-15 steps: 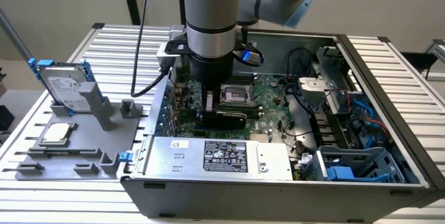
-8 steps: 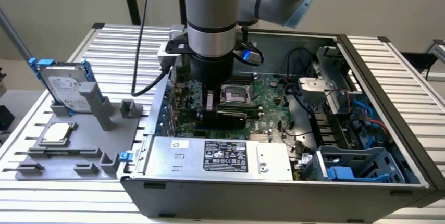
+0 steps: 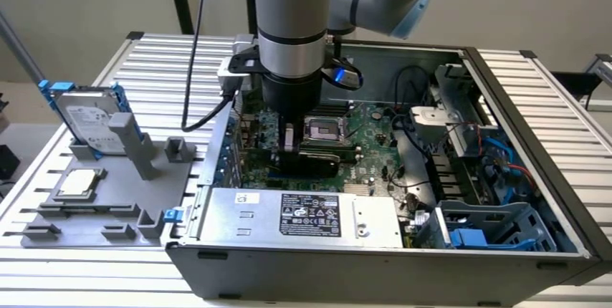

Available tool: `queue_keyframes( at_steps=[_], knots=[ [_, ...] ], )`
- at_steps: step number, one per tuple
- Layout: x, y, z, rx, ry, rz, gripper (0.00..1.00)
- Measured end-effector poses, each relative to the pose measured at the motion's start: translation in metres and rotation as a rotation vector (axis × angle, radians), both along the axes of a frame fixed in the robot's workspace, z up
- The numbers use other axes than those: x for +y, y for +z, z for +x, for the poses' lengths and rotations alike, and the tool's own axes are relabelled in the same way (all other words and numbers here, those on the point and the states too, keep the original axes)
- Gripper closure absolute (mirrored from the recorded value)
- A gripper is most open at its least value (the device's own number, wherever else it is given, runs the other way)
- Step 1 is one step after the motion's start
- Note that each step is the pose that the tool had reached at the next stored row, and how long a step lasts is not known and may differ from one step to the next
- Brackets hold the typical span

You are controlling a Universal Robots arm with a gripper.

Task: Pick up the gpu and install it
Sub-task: 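Insert the gpu into the slot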

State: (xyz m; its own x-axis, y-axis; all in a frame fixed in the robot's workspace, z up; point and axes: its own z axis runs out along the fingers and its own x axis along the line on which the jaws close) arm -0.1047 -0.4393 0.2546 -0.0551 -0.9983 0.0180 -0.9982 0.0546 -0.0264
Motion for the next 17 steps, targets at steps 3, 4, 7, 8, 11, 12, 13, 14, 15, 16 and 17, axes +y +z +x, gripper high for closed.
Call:
queue_keyframes(
  at_steps=[3,4,7,8,11,12,13,14,15,16,17],
  knots=[
    [0.0016,0.0001,0.0000,0.0000,0.000,-0.0010,0.74],
    [0.0022,0.0000,0.0000,0.0000,0.000,-0.0009,0.74],
    [0.0024,0.0000,0.0000,0.0000,0.000,-0.0007,0.74],
    [0.0024,0.0000,-0.0001,-0.0001,0.000,-0.0007,0.74],
    [0.0024,-0.0001,-0.0001,0.0000,0.000,-0.0008,0.74],
    [0.0024,-0.0001,-0.0001,0.0000,0.000,-0.0009,0.74],
    [0.0024,-0.0003,-0.0002,-0.0001,0.000,-0.0008,0.74],
    [0.0024,-0.0004,-0.0004,0.0000,0.000,-0.0008,0.74],
    [0.0024,-0.0006,-0.0006,-0.0001,0.000,-0.0007,0.74],
    [0.0024,-0.0007,-0.0008,-0.0001,0.000,-0.0008,0.74],
    [0.0024,-0.0008,-0.0009,0.0000,0.000,-0.0009,0.74]
  ],
)
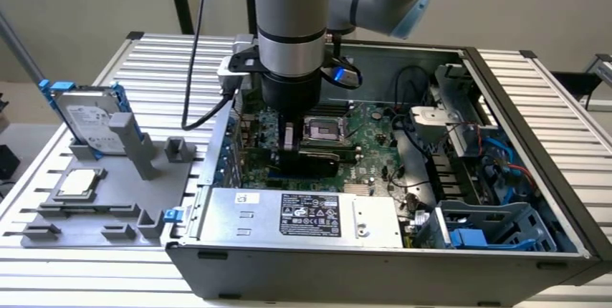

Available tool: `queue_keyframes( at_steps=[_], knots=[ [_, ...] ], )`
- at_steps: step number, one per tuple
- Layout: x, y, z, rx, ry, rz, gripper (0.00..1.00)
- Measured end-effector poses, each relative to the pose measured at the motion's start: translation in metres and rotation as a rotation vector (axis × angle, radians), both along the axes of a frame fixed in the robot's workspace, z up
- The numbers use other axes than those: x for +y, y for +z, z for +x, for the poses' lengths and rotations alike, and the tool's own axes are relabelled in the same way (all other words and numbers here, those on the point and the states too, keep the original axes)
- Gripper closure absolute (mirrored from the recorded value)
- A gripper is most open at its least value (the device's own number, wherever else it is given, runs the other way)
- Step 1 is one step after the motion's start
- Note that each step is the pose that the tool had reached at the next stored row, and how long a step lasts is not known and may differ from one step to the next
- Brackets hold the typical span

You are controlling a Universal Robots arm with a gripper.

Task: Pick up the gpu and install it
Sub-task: 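Insert the gpu into the slot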

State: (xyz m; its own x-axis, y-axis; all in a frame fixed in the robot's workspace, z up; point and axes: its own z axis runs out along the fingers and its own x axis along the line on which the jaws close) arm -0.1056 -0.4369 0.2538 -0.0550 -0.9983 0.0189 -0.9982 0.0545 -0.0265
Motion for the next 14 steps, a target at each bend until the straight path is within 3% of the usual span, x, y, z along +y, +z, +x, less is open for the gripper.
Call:
queue_keyframes(
  at_steps=[14],
  knots=[
    [0.0000,-0.0047,-0.0001,0.0000,0.000,-0.0009,0.74]
  ],
)
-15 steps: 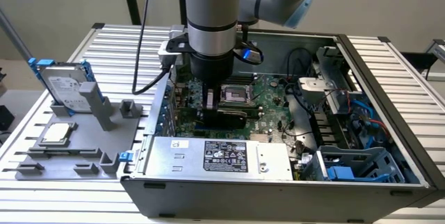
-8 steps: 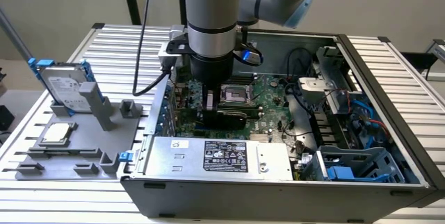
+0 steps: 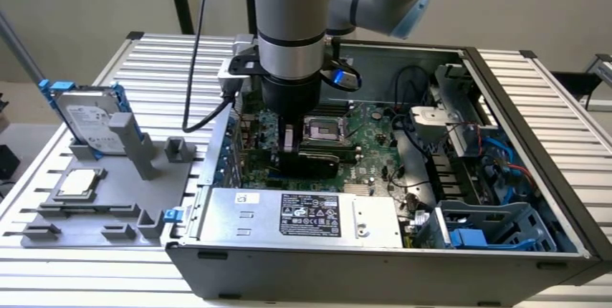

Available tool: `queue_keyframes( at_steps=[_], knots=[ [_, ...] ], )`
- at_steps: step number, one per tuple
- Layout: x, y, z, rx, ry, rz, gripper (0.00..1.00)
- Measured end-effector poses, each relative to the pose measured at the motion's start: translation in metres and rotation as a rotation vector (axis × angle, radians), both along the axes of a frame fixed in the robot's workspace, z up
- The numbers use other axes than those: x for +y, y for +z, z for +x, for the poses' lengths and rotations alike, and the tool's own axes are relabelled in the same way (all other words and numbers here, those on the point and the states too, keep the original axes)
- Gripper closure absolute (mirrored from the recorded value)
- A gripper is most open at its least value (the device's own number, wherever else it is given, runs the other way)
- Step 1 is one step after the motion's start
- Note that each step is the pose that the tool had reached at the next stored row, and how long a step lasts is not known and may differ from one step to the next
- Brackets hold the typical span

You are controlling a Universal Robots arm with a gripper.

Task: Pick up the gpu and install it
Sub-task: 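Insert the gpu into the slot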

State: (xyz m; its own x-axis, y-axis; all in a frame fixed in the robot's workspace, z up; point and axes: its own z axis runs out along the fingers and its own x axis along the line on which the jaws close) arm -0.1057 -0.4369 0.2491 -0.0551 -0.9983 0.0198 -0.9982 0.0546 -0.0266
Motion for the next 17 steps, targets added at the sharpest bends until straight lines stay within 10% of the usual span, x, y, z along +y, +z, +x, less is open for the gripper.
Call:
queue_keyframes(
  at_steps=[7,17],
  knots=[
    [0.0003,0.0037,0.000,-0.0003,0.000,0.0006,0.72],
    [0.0004,0.0484,0.000,0.0001,0.000,-0.0001,0.65]
  ],
)
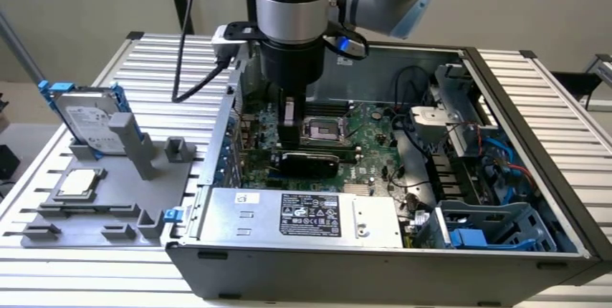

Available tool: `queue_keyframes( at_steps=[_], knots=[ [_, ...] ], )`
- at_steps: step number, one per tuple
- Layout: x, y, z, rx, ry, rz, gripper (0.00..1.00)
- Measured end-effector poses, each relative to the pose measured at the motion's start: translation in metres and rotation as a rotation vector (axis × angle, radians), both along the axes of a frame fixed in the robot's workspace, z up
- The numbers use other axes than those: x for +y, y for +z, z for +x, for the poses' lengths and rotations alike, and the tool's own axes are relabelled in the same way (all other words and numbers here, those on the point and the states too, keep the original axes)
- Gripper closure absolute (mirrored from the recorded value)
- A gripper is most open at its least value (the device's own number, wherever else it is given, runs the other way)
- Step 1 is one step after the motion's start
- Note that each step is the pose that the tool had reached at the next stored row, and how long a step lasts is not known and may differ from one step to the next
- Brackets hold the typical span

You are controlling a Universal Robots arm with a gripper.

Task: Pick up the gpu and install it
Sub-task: 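Insert the gpu into the slot, then press down on the gpu until it lock into place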

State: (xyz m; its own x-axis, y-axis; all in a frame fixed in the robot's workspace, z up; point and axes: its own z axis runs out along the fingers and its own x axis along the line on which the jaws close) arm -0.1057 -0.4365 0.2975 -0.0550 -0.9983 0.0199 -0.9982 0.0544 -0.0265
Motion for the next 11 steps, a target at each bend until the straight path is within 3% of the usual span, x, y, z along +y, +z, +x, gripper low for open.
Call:
queue_keyframes(
  at_steps=[2,4,8,11],
  knots=[
    [0.0000,0.0090,0.000,-0.0002,0.000,0.0002,0.68],
    [0.0001,0.0154,0.000,0.0001,0.000,0.0000,0.81],
    [0.0001,0.0154,0.000,0.0000,0.000,0.0005,0.89],
    [0.0001,0.0156,0.000,0.0001,0.000,0.0004,0.89]
  ],
)
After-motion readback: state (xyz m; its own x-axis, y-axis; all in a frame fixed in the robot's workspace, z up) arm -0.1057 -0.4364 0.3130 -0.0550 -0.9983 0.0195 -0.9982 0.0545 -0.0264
